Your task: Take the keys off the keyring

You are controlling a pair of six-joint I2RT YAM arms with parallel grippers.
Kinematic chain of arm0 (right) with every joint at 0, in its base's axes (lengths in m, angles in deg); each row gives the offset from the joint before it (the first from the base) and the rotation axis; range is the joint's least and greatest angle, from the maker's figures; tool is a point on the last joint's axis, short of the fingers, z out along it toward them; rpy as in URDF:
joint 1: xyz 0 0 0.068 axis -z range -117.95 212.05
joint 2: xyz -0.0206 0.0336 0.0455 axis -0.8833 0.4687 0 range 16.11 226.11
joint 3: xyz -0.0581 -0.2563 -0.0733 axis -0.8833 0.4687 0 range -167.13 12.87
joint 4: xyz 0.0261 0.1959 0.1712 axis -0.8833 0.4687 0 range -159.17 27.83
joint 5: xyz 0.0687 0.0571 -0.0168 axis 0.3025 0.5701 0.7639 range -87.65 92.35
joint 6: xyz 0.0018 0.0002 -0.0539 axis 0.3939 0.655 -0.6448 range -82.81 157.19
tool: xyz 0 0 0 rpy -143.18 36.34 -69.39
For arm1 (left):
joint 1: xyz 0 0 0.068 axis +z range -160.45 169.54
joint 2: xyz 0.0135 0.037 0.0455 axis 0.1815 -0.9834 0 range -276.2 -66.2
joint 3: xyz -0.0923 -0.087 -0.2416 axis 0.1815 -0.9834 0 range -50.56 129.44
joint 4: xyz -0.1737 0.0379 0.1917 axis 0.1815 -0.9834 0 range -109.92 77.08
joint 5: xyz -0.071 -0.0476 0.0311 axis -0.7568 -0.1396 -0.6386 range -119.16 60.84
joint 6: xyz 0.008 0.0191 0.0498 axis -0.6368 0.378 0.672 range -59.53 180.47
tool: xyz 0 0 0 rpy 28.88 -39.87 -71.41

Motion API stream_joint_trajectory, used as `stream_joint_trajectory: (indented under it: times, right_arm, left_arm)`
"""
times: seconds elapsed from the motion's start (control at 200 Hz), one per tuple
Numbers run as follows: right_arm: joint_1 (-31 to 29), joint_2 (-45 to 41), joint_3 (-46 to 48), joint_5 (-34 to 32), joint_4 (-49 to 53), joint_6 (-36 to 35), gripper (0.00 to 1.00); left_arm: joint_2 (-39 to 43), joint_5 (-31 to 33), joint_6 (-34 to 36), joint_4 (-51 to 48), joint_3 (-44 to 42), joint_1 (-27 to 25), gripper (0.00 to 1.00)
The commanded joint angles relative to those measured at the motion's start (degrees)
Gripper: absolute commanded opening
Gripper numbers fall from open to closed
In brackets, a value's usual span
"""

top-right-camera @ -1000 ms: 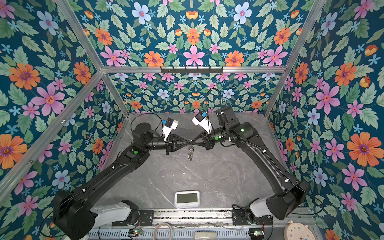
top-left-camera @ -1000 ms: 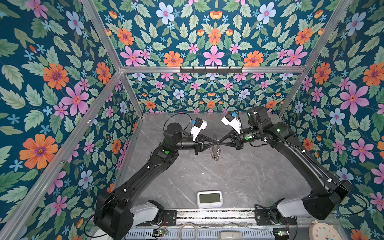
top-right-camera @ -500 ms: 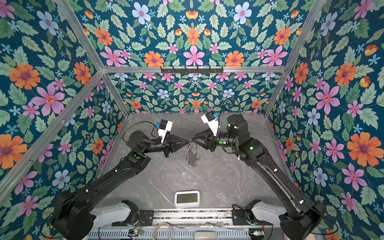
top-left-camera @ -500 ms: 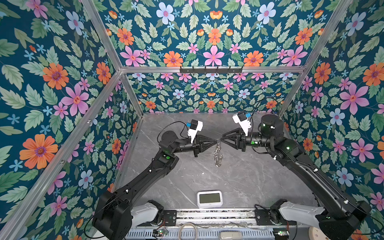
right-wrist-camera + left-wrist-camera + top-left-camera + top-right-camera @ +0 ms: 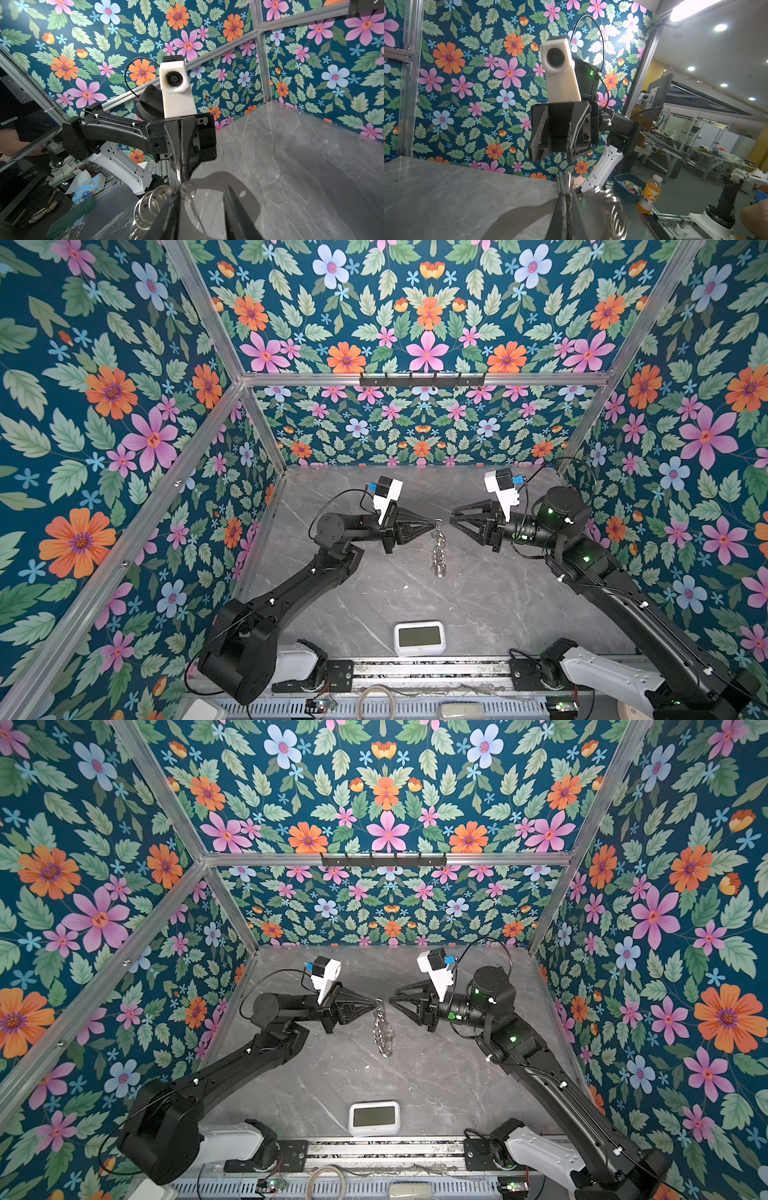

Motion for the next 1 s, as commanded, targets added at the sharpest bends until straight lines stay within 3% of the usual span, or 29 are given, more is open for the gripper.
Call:
stream_joint_trajectory:
  times: [0.0, 0.18, 0.51, 0.82, 0.935, 0.995]
  right_arm:
    - [-0.17, 0.66, -0.33, 4.39, -5.54, 2.69, 0.36]
    - [-2.3, 2.57, -2.38, 5.99, -4.9, 2.27, 0.35]
    - [-4.56, 4.62, -4.35, 5.69, -3.4, 0.92, 0.25]
    - [-4.99, 4.72, -5.11, 2.42, -1.49, -0.12, 0.0]
    - [-4.94, 5.22, -7.62, 0.18, 4.11, -2.11, 0.0]
    - [-4.96, 5.59, -9.4, -0.87, 8.24, -4.09, 0.0]
  left_arm:
    - [-1.13, -0.69, -7.14, 11.44, 0.72, 0.15, 0.0]
    - [-1.84, -0.43, -8.45, 12.97, 0.94, 0.24, 0.0]
    - [-2.19, 0.09, -8.42, 12.75, 0.94, 0.24, 0.0]
    - [-2.13, 0.19, -8.12, 12.15, 0.94, 0.32, 0.0]
    - [-1.55, 0.19, -6.9, 7.78, 1.55, 0.65, 0.0]
    - [-0.97, 0.03, -5.83, 4.5, 1.65, 1.24, 0.14]
